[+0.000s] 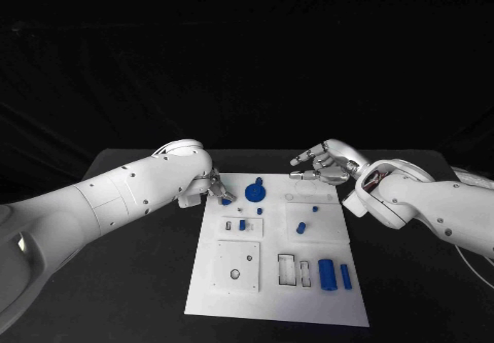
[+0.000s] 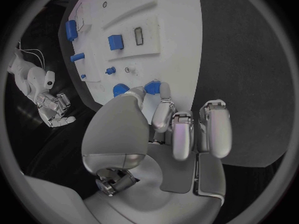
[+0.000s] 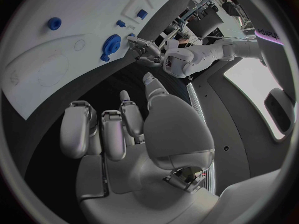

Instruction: Assemble the parts on the task board

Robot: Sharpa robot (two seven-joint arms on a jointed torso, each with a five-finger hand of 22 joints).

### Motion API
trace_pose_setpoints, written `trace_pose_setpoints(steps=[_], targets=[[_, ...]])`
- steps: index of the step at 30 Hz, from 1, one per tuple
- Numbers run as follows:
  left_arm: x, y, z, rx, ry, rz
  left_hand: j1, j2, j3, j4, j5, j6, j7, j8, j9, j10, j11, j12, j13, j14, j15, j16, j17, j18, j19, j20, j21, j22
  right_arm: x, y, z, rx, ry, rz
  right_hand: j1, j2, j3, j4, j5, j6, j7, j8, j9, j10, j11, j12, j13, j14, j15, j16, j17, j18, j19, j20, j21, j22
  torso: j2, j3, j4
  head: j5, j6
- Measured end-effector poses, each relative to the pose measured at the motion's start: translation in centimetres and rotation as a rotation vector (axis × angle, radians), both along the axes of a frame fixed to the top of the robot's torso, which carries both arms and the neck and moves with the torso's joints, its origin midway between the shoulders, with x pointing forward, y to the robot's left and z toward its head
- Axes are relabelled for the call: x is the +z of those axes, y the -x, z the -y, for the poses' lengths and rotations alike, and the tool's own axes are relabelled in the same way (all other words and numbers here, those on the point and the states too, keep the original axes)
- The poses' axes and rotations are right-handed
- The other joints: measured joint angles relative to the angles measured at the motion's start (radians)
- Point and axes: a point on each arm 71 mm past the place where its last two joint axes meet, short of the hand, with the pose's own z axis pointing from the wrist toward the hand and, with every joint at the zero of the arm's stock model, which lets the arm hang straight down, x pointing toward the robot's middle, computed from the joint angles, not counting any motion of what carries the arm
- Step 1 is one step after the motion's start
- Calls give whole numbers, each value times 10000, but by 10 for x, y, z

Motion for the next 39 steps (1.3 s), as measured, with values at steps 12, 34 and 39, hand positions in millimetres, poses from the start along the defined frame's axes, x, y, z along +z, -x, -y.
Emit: trace_pose_setpoints(steps=[12, 34, 39], targets=[[1, 2, -5, 56, 176, -60, -93, -274, 685, -2, 53, -126, 90, -294, -219, -164, 95, -195, -189, -1, 1, 0, -1, -1, 0, 0, -116, -1, 0, 0, 2, -26, 13, -10, 0, 0, 0, 0, 40, 0, 0, 0, -1, 0, 0, 0, 0, 0, 0, 0, 7, 0, 0, 0, 0, 0, 0, 0, 1, 7, 29], [2, 5, -12, 44, 279, -241, -211, -523, 1043, -114, 1327, -178, 223, -467, -343, -271, 203, -342, -342, 2, 73, 0, -2, 1, 22, 22, -218, -3, -1, -1, 3, -44, 24, -29, 0, 0, 1, 0, 40, 0, 0, 0, -2, 0, 0, 0, 0, 0, 0, 0, 5, 0, 0, 0, 0, 0, 11, -12, -6, 45, 47], [2, 6, -13, 46, 305, -292, -209, -462, 1115, -51, 1489, -245, 291, -466, -314, -306, 238, -402, -362, 1, 74, 0, -2, 1, -1, 74, -249, -4, -1, -1, 3, -47, 25, -33, 0, 0, 1, 0, 40, 0, 0, 0, -2, 0, 0, 0, 0, 0, 0, 0, 5, 0, 0, 0, 0, 0, 12, -12, -7, 50, 35]])
